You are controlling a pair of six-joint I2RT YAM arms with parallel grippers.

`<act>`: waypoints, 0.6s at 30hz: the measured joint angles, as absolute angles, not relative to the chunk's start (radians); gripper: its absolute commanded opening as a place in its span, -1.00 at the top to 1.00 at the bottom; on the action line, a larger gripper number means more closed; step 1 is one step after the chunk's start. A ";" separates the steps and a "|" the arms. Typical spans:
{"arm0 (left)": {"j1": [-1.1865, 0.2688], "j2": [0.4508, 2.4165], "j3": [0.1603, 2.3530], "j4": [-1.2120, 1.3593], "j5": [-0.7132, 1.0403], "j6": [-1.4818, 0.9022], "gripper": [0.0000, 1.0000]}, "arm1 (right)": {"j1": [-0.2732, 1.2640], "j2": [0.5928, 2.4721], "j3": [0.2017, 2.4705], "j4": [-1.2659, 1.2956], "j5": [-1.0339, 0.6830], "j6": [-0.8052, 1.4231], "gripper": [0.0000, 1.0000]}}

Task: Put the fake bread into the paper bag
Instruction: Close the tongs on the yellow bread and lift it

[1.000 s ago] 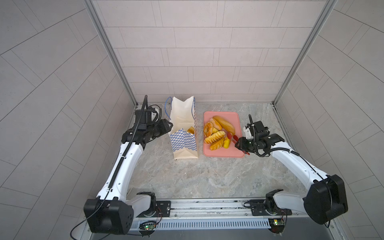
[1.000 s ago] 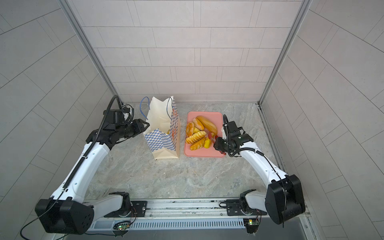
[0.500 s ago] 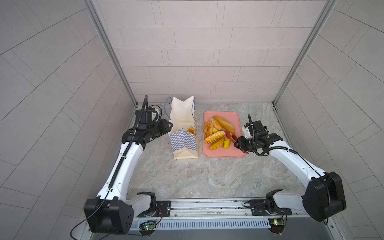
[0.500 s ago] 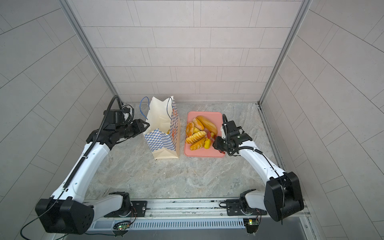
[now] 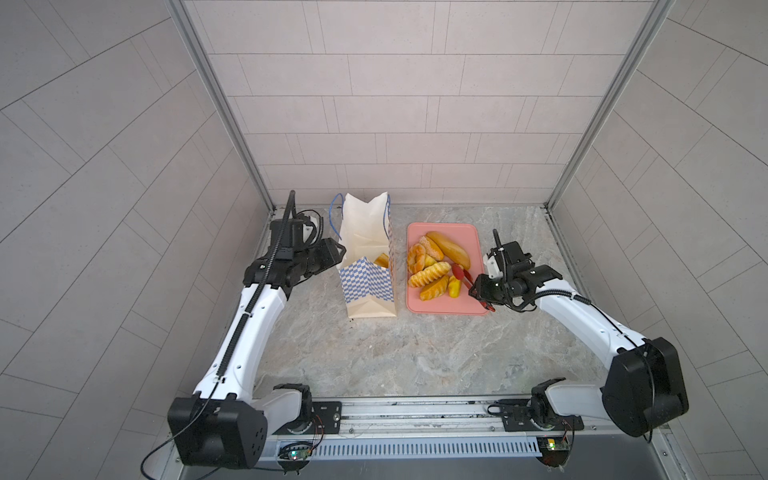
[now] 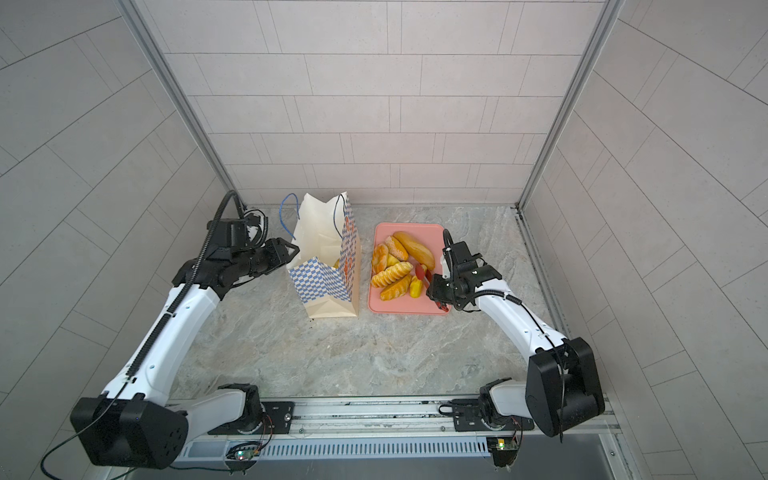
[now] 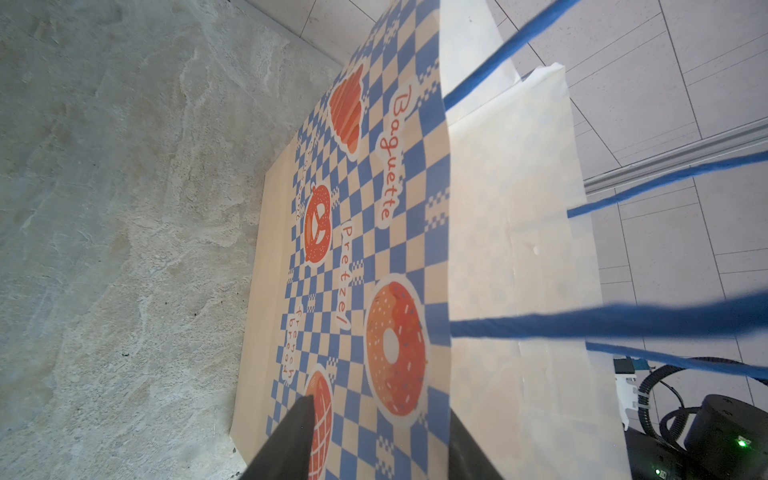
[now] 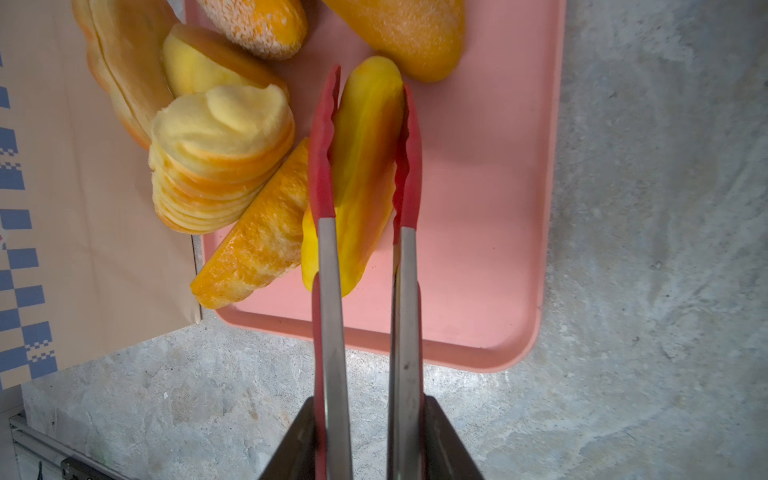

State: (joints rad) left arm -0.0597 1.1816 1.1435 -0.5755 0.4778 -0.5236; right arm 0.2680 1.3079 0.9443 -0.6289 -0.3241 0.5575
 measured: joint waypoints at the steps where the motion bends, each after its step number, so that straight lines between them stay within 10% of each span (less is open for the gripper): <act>1: -0.060 1.182 1.143 -0.575 0.478 -0.524 -0.01 | 0.268 1.301 0.944 -0.635 -0.321 0.556 0.28; 18: -0.060 1.182 1.144 -0.577 0.478 -0.524 -0.02 | 0.267 1.182 0.982 -0.712 -0.252 0.517 0.37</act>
State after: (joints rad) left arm -0.0597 1.1816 1.1439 -0.5770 0.4782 -0.5236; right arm 0.2672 1.1816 0.9817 -0.7120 -0.2516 0.5171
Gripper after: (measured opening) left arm 0.507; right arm 0.317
